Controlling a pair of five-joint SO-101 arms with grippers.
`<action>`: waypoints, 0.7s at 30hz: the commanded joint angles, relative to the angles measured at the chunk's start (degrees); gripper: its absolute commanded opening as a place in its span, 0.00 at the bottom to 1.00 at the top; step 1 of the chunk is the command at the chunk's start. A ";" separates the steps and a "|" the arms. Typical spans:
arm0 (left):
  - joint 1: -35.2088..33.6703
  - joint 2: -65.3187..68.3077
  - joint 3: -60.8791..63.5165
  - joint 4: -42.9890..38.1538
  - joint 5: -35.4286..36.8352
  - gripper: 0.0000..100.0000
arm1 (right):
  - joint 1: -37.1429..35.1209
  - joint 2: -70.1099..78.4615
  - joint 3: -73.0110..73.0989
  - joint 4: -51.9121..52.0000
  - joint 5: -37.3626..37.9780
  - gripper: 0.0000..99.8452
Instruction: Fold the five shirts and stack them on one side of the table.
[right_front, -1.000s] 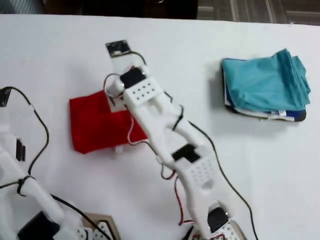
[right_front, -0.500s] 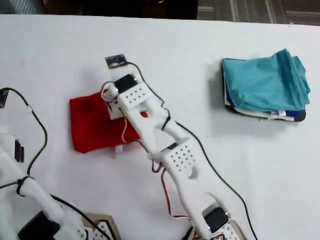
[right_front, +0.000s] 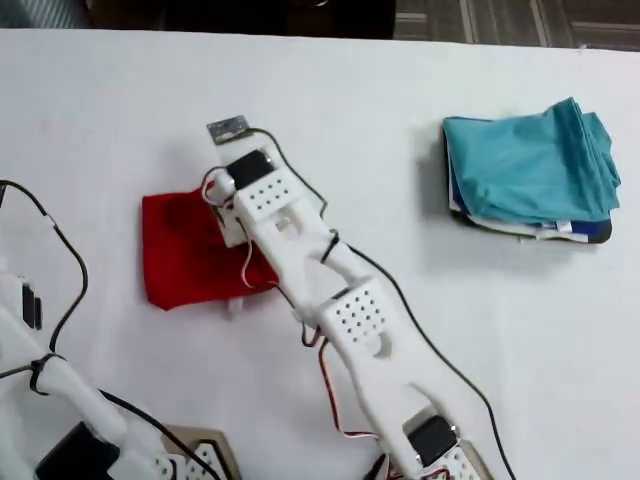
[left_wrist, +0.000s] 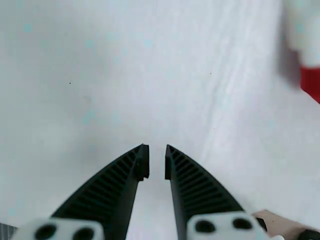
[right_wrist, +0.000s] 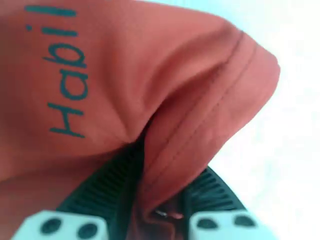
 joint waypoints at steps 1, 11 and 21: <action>-0.44 -2.11 -0.31 -0.70 0.00 0.08 | 2.33 1.19 0.09 2.42 0.44 0.02; -0.18 -1.85 -0.22 -4.57 0.18 0.08 | 11.82 -13.14 3.25 4.26 17.76 0.02; 2.29 -1.85 -0.22 -5.98 3.69 0.08 | 21.41 -48.92 19.25 4.26 31.74 0.02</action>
